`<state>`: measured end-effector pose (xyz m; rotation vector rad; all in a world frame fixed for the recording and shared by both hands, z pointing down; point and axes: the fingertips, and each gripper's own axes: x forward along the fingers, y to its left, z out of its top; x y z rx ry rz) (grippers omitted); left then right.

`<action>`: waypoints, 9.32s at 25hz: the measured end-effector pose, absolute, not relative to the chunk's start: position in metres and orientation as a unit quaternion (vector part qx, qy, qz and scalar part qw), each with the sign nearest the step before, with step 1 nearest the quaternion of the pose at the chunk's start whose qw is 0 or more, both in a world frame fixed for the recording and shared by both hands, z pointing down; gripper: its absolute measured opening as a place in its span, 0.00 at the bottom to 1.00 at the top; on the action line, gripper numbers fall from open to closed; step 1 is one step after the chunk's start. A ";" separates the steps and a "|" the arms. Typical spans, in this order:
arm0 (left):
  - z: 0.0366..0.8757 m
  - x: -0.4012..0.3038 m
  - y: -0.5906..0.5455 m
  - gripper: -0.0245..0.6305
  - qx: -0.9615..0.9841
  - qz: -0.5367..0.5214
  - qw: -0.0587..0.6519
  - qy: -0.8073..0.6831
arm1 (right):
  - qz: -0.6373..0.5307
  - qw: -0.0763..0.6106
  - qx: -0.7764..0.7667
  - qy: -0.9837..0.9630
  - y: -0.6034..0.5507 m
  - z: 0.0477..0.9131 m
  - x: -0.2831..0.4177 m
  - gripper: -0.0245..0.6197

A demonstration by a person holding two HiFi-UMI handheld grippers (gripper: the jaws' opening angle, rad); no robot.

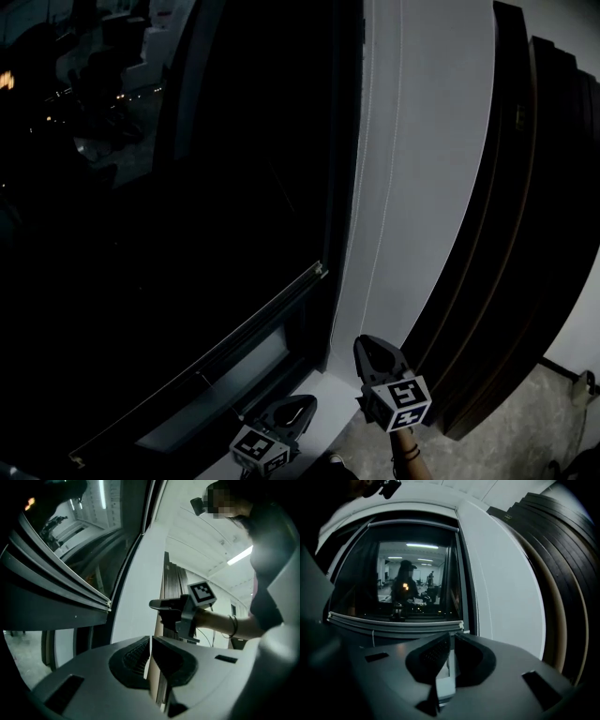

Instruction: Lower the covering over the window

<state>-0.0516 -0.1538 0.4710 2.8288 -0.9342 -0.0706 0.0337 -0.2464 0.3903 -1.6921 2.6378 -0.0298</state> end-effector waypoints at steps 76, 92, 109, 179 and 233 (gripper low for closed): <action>0.360 0.038 -0.268 0.06 0.971 -0.053 -0.017 -0.234 | -0.158 -0.083 -0.462 0.869 -0.248 0.590 0.002 0.06; 0.415 0.021 -0.272 0.04 0.962 -0.015 -0.016 -0.273 | -0.175 -0.065 -0.475 0.860 -0.237 0.574 0.022 0.06; 0.587 0.008 -0.239 0.04 0.946 0.114 0.138 -0.270 | 0.016 0.066 -0.391 0.918 -0.263 0.329 0.007 0.20; 0.338 0.013 -0.260 0.05 0.957 -0.162 -0.001 -0.241 | -0.191 -0.070 -0.458 0.866 -0.237 0.590 0.011 0.07; 0.635 -0.009 -0.205 0.05 0.934 0.116 0.213 -0.262 | -0.029 -0.027 -0.462 0.886 -0.289 0.428 0.019 0.07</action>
